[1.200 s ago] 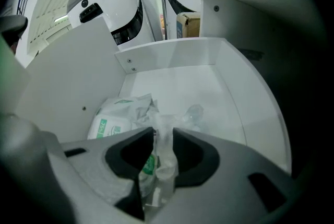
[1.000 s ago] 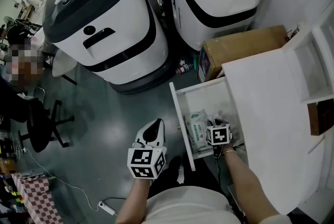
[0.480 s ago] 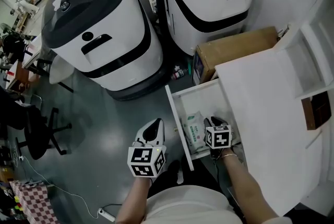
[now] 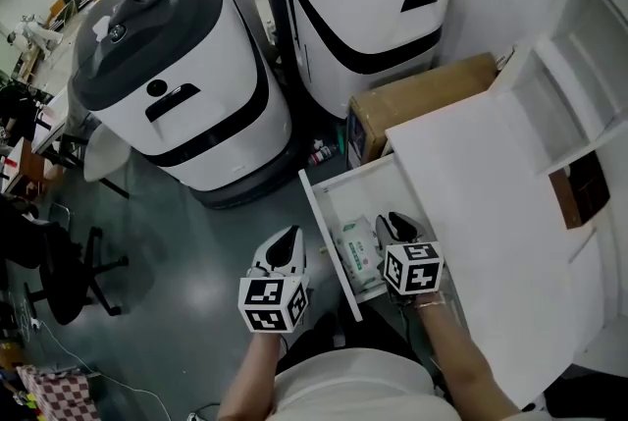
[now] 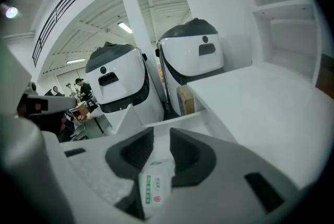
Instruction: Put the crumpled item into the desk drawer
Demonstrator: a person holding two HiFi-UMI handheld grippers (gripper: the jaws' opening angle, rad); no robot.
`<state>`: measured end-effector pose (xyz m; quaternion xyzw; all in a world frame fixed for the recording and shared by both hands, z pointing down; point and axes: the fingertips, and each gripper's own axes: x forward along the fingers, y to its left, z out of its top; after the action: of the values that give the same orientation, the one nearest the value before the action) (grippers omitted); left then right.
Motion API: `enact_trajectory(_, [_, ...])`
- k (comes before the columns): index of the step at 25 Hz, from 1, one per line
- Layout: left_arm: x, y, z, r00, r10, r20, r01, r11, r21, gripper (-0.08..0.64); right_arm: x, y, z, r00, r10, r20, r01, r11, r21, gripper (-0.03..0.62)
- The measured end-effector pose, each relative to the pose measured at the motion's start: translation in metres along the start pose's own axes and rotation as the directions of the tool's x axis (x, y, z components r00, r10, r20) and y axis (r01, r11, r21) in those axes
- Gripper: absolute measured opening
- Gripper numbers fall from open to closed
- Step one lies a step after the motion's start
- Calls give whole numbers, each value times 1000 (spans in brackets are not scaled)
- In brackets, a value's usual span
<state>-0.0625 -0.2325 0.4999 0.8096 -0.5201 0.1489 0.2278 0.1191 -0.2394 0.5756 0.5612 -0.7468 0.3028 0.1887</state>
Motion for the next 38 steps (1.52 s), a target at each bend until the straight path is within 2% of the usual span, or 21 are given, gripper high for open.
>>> enact_trajectory(9, [-3,-11,11,999,-45,29,44,999,23,-7,-57,14,51,981,5,193,-8,1000,13,100])
enact_trajectory(19, [-12,-22,23,995,-71,74,67,996,59,-6,-121,20,89,923,-9,386,2,1000,19,81])
enact_trajectory(26, [-18,-24,27,993,-79,92,72,995,71,-6,-151,22,89,901,-2,434,-5,1000,16,67])
enact_trajectory(33, [-16,-27,29,991,-90,95,82,993,79,-6,-170,19,95,874,-35,484,23,999,30,3])
enact_trajectory(38, [-14,-32,31,990,-102,94,94,992,88,-6,-180,19,101,859,-40,510,38,999,16,3])
